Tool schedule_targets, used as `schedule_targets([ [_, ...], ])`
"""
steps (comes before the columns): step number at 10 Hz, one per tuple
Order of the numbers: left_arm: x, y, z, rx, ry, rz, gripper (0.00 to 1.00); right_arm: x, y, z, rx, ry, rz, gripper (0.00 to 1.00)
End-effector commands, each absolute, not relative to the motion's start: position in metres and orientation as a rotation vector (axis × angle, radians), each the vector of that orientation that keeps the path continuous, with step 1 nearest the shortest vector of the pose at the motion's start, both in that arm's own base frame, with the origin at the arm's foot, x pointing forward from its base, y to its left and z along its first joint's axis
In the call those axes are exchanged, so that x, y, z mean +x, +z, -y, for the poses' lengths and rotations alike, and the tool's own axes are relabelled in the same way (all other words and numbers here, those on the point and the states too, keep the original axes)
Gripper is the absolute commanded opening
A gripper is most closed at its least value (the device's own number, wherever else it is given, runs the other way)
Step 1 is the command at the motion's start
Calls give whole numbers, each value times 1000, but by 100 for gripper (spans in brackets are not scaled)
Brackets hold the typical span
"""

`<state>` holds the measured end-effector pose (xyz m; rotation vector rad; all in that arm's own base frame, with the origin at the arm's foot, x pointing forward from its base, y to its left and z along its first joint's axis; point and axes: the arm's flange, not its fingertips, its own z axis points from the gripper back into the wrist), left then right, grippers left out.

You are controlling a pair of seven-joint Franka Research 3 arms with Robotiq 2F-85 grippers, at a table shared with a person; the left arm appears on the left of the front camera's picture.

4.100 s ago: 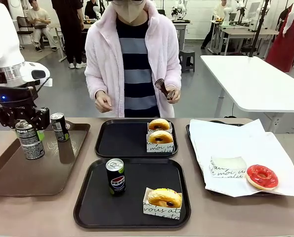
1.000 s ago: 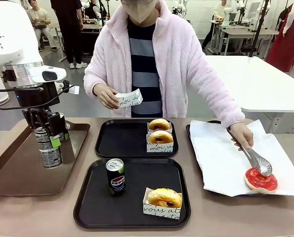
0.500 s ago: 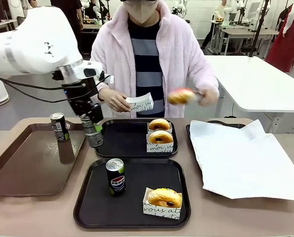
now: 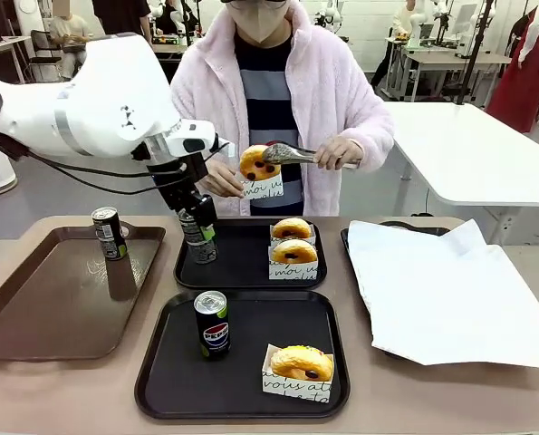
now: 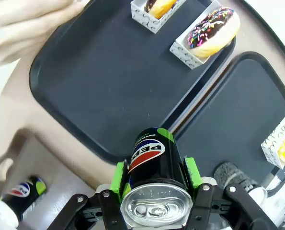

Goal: Set up donuts and drinks on trays.
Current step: Pick up one Pepsi coke from the Handle tray and place it on the Flat Tray without a Pepsi coke.

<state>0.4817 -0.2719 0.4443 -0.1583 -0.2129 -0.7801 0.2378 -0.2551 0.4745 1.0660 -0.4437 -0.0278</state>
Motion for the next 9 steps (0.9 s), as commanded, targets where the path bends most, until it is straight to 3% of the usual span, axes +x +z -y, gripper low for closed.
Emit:
schedule_targets([
  [1,489,438,274,-133,-840,264,58,239,476,256,1086,-15,469,100],
  [3,486,439,265,-138,-849,233,58,239,476,256,1086,-15,469,100],
  [5,449,482,221,-84,-884,143,58,239,476,256,1086,-15,469,100],
  [7,410,508,167,-49,-963,150,58,239,476,256,1086,-15,469,100],
  [9,409,511,150,-73,-943,149,58,239,476,256,1086,-15,469,100],
])
